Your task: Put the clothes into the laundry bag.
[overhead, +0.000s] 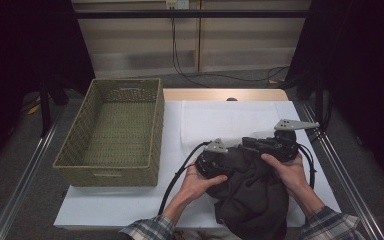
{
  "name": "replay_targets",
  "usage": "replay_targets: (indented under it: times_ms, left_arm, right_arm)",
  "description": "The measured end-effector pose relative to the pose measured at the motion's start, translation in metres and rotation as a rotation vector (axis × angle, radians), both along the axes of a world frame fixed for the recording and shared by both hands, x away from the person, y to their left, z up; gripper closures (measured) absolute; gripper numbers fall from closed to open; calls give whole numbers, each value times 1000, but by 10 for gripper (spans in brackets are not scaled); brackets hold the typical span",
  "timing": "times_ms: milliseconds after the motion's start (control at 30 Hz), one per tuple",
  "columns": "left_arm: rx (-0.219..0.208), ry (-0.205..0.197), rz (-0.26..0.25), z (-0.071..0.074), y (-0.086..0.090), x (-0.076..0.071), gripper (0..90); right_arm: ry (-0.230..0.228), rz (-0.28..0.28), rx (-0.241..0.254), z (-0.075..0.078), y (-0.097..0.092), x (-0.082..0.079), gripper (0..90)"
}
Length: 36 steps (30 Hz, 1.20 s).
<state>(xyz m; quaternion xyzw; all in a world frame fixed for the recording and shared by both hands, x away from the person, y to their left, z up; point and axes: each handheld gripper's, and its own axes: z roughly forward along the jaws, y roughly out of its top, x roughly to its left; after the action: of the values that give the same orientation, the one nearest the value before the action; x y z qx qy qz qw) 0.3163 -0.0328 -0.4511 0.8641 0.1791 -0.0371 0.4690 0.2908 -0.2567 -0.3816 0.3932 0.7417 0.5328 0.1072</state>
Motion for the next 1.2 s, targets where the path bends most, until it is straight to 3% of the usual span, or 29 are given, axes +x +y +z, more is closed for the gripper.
replay_targets:
  times_ms: [67, 200, 233, 367, 433, 467, 567, 633, 833, 900, 967, 1067, 1133, 1200]
  left_arm:
    - [51, -29, 21, -5, -3, 3, 789]
    - [109, -82, 159, 2, 3, 10, 797]
    - [84, -92, 187, 4, 4, 11, 798]
    - [97, -137, 246, 21, 13, 11, 798]
    - [100, -136, 277, 19, 17, 14, 798]
    - [90, -114, 281, 15, 16, 16, 798]
    - [124, -69, 247, -6, 11, 23, 796]
    - [86, -47, 249, -13, 14, 24, 792]
    - [75, -63, 226, -6, 16, 21, 781]
    - [69, -61, 223, -5, 17, 20, 777]
    - [57, -64, 219, -4, 17, 20, 775]
    - [44, -60, 214, -1, 19, 19, 772]
    - [34, -60, 210, 0, 19, 19, 771]
    - [23, -57, 207, 1, 20, 19, 770]
  right_arm:
    - [-17, 2, 10, 6, 0, -4, 900]
    - [-42, 21, 17, 17, 3, -12, 900]
    - [-50, 28, 22, 19, 4, -14, 900]
    - [-57, 26, 19, 24, -1, -21, 900]
    - [-42, 19, 7, 18, -7, -23, 900]
    - [-30, 12, -3, 13, -10, -23, 900]
    - [26, 0, -28, -8, -16, -18, 900]
    - [49, 9, -45, -18, -18, -13, 900]
    - [5, 3, -85, -18, -16, -5, 886]
    - [-2, 5, -95, -19, -17, -1, 802]
    - [-7, 4, -99, -17, -19, 1, 779]
    - [-27, -3, -134, -15, -19, 1, 693]
    - [-34, -13, -188, -17, -17, 2, 671]
    - [-35, -18, -206, -19, -16, 4, 658]
